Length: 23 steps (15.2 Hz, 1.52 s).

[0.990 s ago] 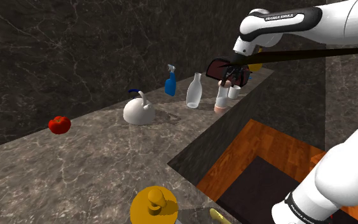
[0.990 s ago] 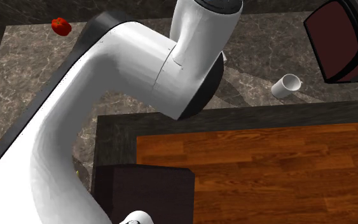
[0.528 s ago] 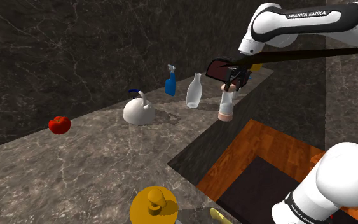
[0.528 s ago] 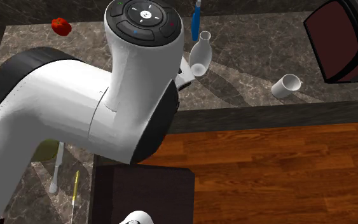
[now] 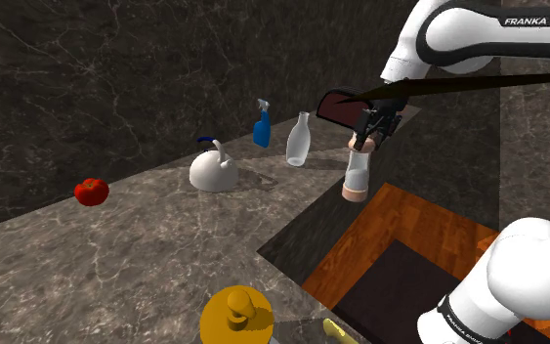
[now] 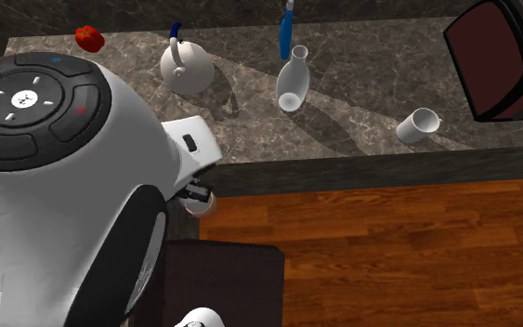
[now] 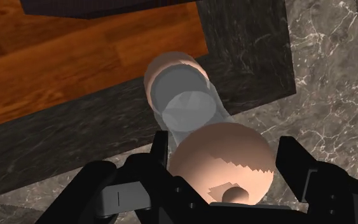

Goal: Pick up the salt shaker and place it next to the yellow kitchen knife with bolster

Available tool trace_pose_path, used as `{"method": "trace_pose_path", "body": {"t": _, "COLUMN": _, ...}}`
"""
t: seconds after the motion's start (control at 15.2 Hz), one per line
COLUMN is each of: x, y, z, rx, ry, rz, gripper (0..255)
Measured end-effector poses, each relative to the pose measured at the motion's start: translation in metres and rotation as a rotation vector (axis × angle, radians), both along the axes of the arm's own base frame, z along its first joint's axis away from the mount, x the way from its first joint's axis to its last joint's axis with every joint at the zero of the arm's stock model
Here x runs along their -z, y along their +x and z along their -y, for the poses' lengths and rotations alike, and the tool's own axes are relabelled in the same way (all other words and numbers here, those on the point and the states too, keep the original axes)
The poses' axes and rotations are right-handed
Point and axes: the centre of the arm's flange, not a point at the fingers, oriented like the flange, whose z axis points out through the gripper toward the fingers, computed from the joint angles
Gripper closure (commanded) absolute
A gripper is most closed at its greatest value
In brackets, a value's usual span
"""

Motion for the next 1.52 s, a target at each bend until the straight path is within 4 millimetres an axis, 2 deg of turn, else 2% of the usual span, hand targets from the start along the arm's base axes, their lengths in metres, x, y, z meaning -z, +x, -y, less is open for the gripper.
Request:
{"method": "trace_pose_path", "body": {"t": 0.99, "x": -0.032, "y": -0.132, "z": -0.144, "rx": 0.0, "ry": -0.001, "rz": 0.0, "gripper": 255}}
{"method": "trace_pose_path", "body": {"t": 1.32, "x": -0.045, "y": -0.179, "z": -0.187, "rx": 0.0, "ry": -0.001, "rz": 0.001, "gripper": 255}}
{"method": "trace_pose_path", "body": {"t": 1.52, "x": -0.048, "y": -0.209, "z": -0.22, "rx": 0.0, "ry": -0.001, "rz": 0.001, "gripper": 255}}
